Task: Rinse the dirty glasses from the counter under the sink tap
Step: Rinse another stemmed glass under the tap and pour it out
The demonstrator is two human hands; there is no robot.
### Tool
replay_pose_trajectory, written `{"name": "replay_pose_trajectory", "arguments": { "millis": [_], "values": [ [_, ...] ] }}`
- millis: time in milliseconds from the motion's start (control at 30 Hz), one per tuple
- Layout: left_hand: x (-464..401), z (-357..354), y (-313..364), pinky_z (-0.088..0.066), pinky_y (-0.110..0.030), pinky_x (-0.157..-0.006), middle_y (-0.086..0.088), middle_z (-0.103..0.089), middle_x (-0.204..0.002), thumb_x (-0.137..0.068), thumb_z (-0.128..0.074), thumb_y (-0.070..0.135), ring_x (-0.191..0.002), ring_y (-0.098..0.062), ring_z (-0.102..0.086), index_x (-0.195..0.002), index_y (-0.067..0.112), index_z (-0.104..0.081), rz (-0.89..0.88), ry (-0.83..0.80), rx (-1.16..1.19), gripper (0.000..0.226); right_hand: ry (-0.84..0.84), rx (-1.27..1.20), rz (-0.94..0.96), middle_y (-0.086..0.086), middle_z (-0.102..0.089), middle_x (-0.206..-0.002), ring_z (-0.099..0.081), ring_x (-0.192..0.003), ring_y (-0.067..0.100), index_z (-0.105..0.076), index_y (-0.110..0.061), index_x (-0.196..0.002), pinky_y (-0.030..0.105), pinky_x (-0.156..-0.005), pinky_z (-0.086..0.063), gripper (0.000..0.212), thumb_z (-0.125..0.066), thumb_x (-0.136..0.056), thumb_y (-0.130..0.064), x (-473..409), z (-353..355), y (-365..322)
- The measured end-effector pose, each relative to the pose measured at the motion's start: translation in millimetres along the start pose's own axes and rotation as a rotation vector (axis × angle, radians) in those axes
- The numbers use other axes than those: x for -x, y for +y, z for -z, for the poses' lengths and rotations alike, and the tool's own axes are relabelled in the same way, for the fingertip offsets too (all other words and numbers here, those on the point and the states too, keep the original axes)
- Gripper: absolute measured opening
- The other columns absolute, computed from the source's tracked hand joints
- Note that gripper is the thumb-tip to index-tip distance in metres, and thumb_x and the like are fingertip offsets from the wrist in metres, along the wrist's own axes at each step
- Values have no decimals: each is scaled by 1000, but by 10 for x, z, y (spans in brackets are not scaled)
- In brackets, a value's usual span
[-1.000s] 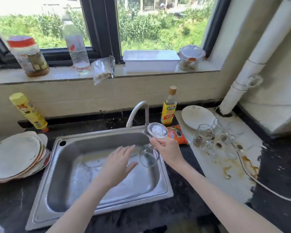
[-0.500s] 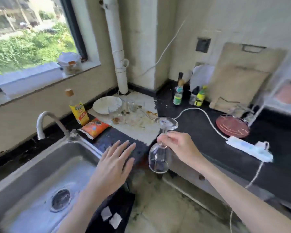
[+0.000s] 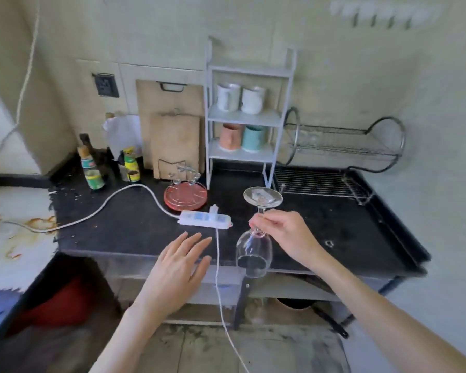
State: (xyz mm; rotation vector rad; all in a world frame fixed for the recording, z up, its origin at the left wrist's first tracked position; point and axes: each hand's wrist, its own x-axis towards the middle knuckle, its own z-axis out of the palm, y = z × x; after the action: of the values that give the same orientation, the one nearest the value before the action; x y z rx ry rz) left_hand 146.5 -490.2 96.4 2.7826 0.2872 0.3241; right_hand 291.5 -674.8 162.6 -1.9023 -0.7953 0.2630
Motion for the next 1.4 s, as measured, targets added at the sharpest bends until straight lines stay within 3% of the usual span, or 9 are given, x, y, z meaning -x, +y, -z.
{"name": "replay_pose_trajectory", "arguments": {
  "millis": [100,233,333,433,600,700,867,1167,1400],
  "values": [
    [-438,-241,576,-13,-27,-112,10,-33,-149,-81,6,68,-142,-14,-20,-143,32,-32,-65,-40,23,81,85,50,-14,7,-70,-76,-63,-74,15,-72,3,-77,28,-75,-47,26,-63,-89,-18,-79,659,252],
    [-992,-349,1075,-31,-40,-107,1,-49,-139,-89,0,64,-134,-24,-38,-136,24,-45,-171,-44,-11,76,171,76,-26,23,-67,-81,-61,-77,31,-67,8,-80,42,-80,-47,40,-61,-88,-31,-261,1345,611],
    [-1465,-429,1325,-24,-37,-110,2,-42,-144,-83,7,69,-139,-22,-29,-139,26,-40,-236,-30,-3,86,225,93,-34,26,-64,-78,-57,-70,28,-67,5,-78,45,-78,-47,51,-59,-84,-45,-448,1728,804],
    [-1965,-522,1490,-16,-32,-114,6,-33,-150,-80,3,68,-143,-17,-17,-143,29,-32,-263,-18,-3,82,295,92,-70,21,-68,-79,-63,-81,33,-73,-6,-78,47,-82,-48,36,-58,-88,-37,-694,2053,977],
    [-2885,-733,1573,-4,-27,-114,8,-21,-154,-67,21,74,-145,-16,-6,-146,31,-19,-277,-23,-62,98,386,113,-104,18,-71,-85,-66,-81,32,-72,2,-88,36,-79,-50,34,-57,-91,-29,-1298,2564,1274],
    [-3493,-840,1574,4,-25,-108,6,-14,-156,-67,19,70,-145,-17,-3,-147,31,-15,-294,-25,-102,95,453,122,-133,-1,-73,-85,-69,-79,14,-74,-15,-96,24,-84,-51,25,-57,-91,-32,-1775,2874,1409],
    [-4459,-946,1513,-34,-44,-99,-11,-52,-135,-95,-12,52,-125,-34,-48,-129,16,-52,-315,41,-200,64,513,249,-137,15,-71,-82,-63,-68,33,-70,-13,-106,37,-75,-54,33,-50,-94,-36,-2617,3342,1645],
    [-5325,-1054,1490,-30,-47,-100,-17,-46,-139,-93,-23,43,-129,-34,-43,-134,5,-44,-246,152,-313,60,416,344,-229,-2,-38,-52,-31,-45,8,-62,-1,-74,17,-51,-27,40,-47,-97,-30,-3781,3703,2248],
    [-5355,-1102,1548,-32,-50,-101,-18,-51,-134,-97,-9,46,-126,-33,-47,-131,-1,-46,-145,134,-352,69,281,309,-237,-8,-66,-91,-46,-55,-3,-71,-4,-82,10,-62,-36,31,-51,-96,-24,-4184,3625,2711]
  ]
}}
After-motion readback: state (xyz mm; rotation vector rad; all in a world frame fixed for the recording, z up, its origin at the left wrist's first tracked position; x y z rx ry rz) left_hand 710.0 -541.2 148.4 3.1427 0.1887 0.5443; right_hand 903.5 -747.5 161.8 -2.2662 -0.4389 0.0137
